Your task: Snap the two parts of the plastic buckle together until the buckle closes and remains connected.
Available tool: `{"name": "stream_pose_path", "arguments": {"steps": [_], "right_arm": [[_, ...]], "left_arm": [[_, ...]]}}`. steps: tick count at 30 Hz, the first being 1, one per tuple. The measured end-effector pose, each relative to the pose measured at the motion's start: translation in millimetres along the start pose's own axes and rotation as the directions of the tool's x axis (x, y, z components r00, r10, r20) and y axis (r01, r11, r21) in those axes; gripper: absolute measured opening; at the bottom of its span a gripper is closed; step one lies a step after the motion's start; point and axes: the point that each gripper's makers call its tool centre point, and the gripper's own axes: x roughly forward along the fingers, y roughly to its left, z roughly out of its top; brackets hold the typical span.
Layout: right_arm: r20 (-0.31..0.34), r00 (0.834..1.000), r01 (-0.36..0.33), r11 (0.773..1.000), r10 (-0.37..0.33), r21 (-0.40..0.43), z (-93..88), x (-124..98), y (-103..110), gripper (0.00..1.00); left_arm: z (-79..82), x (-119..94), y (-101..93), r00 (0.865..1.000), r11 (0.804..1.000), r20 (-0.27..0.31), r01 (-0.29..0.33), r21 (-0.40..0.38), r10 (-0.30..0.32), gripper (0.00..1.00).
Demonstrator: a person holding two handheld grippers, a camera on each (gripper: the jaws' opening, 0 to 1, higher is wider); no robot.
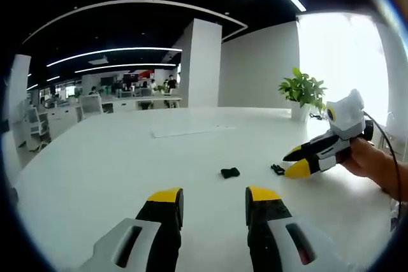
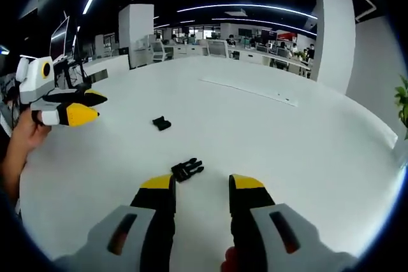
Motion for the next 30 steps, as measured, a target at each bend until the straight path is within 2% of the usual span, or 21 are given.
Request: {"name": "stream_pose_path", "arguments": {"steps": [13, 16, 22, 30], "right_arm": [[0.001, 0.998, 0.058, 0.998, -0.058, 0.021, -7.8, -13, -19, 0.33], [0.021, 0.999, 0.038, 0.999, -0.038, 0.035, -2.5, -14, -11, 0.33], [0.021, 1.0, 0.005, 1.0, -0.005, 0.008, 1.6, -3, 4, 0.33], [0.009, 1.0, -0.003, 1.0, 0.003, -0.017, 7.1, 15, 8, 0.33]], "left_arm": [[0.0, 1, -1.1, 1.0, 1.0, -0.001, 0.001, -0.004, -0.001, 0.4], [-0.7, 1, -1.1, 1.0, 1.0, -0.003, -0.002, 0.004, 0.002, 0.4], [-0.5, 1, -0.8, 1.0, 1.0, -0.003, -0.003, 0.004, 0.003, 0.4], [-0.3, 0, 0.3, 1.0, 1.0, -0.001, -0.005, 0.003, 0.005, 0.4]]}}
